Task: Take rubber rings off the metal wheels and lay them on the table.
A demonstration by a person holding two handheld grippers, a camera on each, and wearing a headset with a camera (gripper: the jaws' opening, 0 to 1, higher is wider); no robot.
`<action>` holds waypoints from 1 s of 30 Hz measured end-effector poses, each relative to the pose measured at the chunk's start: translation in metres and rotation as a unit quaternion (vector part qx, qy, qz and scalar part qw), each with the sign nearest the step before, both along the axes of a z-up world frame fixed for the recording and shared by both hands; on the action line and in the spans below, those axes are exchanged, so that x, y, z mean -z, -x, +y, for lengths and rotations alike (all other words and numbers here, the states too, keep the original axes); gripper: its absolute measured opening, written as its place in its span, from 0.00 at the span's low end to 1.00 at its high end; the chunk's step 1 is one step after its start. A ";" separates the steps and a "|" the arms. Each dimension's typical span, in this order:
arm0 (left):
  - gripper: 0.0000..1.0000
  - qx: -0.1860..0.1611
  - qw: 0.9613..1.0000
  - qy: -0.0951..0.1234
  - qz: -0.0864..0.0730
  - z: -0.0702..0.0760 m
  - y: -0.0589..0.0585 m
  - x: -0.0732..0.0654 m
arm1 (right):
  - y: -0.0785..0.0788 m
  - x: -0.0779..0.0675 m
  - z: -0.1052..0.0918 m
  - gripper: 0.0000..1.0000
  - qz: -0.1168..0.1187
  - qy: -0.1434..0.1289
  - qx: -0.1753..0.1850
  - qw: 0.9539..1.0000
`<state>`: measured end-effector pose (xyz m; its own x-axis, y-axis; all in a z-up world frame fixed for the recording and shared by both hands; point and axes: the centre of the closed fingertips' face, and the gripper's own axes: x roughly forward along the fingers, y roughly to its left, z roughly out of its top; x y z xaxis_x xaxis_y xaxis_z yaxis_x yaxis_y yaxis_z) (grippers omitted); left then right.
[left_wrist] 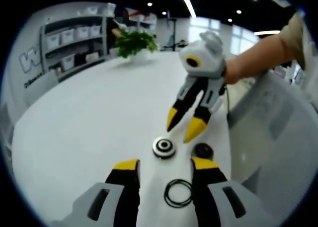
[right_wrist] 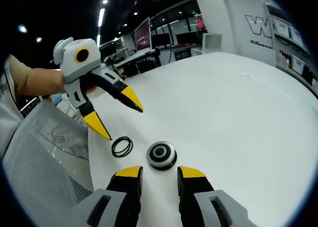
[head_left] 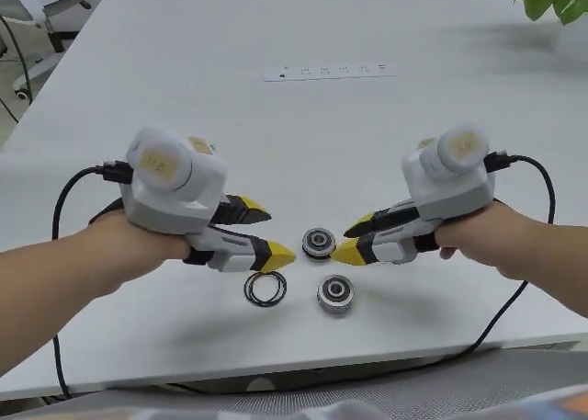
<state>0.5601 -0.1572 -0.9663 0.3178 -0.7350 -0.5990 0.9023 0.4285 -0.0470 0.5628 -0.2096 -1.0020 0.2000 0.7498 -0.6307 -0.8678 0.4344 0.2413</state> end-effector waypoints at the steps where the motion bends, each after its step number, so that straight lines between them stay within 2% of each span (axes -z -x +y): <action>1: 0.40 0.000 1.000 0.000 0.001 -0.001 0.000 0.001 | 0.000 0.001 0.000 0.25 -0.002 0.002 -0.001 1.000; 8: 0.36 0.002 1.000 -0.002 0.007 -0.007 -0.003 0.007 | -0.002 0.009 -0.001 0.23 -0.010 0.009 -0.014 1.000; 10: 0.35 0.003 1.000 -0.003 0.010 -0.008 -0.005 0.010 | -0.003 0.010 0.000 0.23 -0.013 0.008 -0.015 1.000; 12: 0.33 0.003 1.000 -0.003 0.014 -0.009 -0.006 0.013 | -0.004 0.009 0.002 0.22 -0.006 -0.002 -0.010 1.000; 17: 0.30 0.003 1.000 -0.003 0.017 -0.014 -0.007 0.015 | -0.005 0.010 0.002 0.19 -0.014 0.005 -0.015 1.000; 21: 0.29 0.005 1.000 -0.006 0.019 -0.016 -0.008 0.018 | -0.007 0.011 0.003 0.18 -0.010 -0.001 -0.012 1.000; 30: 0.25 0.009 1.000 -0.011 0.023 -0.022 -0.010 0.023 | -0.007 0.013 0.004 0.16 -0.019 0.005 -0.022 1.000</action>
